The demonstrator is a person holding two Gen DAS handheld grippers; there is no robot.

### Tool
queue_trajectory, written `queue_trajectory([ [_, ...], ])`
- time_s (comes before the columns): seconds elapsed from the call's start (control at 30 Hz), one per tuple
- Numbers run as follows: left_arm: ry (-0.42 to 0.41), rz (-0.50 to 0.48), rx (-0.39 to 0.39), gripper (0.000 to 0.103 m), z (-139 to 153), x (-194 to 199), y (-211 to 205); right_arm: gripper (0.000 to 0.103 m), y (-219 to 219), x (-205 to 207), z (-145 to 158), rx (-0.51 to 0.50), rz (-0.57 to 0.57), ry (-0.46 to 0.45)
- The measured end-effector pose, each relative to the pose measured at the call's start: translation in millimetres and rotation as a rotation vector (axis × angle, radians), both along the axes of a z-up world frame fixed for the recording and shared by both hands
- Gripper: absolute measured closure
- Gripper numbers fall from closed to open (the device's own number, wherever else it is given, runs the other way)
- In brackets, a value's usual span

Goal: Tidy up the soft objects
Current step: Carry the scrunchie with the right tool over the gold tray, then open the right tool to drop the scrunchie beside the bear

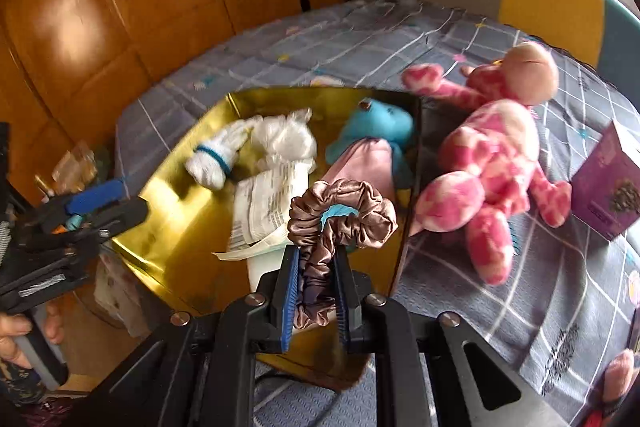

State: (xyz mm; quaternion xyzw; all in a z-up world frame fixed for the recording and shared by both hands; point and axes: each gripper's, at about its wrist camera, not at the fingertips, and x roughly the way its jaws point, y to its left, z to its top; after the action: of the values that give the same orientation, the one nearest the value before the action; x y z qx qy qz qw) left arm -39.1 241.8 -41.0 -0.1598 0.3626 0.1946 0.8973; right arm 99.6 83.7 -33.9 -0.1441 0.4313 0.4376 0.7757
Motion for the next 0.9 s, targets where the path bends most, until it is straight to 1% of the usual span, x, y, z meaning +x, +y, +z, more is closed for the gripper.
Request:
queue_trajectory([
  [0.1,0.005,-0.003,-0.008,0.037,-2.5,-0.4,0.3,0.079,12.8,3.8,-13.3,-0.057,0.0,0.004],
  [0.2,0.004,-0.01,-0.009,0.037,-3.8,-0.4,-0.8,0.073,20.6,10.5,-25.3,-0.089,-0.014,0.027],
  [0.27,0.002,-0.013,-0.008,0.037,-3.8,-0.7,-1.5,0.069,23.3,13.6,-29.2,-0.095,-0.03,0.037],
  [0.33,-0.001,-0.014,-0.006,0.037,-3.1,-1.2,-2.2,0.069,22.6,14.6,-30.4,-0.091,-0.036,0.035],
  [0.47,-0.012,-0.017,0.0,0.037,0.8,-2.7,-3.7,0.068,16.1,8.7,-24.5,-0.082,-0.039,0.01],
  [0.53,-0.021,-0.016,0.004,0.035,4.1,-3.4,-4.4,0.067,13.1,6.7,-22.7,-0.082,-0.044,-0.001],
  [0.9,-0.034,-0.036,0.023,0.034,12.8,-3.3,-12.5,0.066,-13.6,-8.7,-5.1,-0.022,-0.074,0.0],
])
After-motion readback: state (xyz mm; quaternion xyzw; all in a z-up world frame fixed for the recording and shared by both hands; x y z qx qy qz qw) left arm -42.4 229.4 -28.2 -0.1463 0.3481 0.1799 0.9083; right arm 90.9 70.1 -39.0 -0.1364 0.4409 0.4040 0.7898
